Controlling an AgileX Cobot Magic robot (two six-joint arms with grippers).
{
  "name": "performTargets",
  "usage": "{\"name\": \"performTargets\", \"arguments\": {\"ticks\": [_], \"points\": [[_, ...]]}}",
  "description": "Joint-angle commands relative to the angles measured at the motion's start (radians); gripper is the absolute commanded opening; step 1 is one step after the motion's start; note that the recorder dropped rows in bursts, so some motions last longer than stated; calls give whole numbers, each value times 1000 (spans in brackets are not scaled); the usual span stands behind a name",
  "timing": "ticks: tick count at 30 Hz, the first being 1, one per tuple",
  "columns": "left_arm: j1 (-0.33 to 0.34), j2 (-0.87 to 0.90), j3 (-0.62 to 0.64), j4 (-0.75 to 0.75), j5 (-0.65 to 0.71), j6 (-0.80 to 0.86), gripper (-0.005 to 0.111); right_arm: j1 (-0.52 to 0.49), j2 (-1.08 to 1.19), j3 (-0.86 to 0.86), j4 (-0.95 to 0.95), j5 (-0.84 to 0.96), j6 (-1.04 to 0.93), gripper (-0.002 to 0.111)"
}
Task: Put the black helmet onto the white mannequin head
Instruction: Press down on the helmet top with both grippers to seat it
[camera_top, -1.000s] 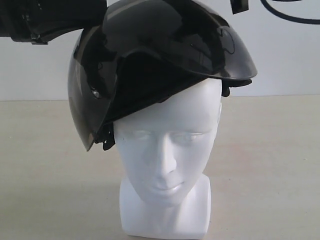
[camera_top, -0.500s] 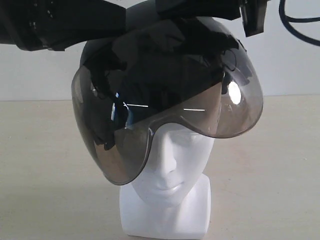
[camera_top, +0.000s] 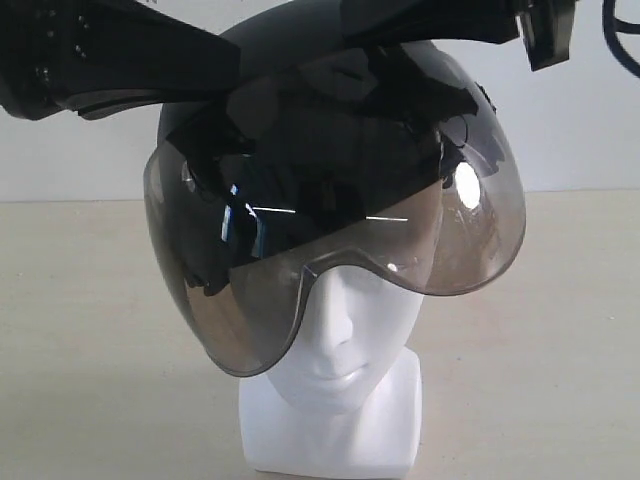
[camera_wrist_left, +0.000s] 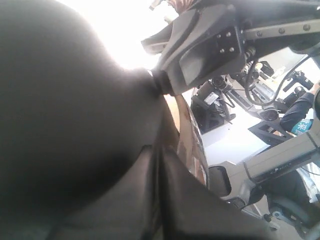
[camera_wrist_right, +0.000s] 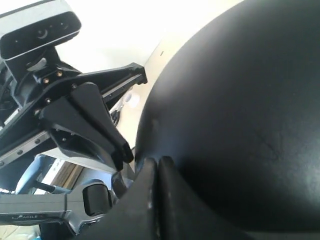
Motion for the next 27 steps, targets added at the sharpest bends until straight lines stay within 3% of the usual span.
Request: {"name": "performTargets", "arguments": {"ticks": [1,27], "points": [[-4,-24,20,4,10,-8,4,1,-11,11,-94,42,30,0],[-4,-26,22,4,10,-8,4,1,-71,119,-166,42,33,0]]}}
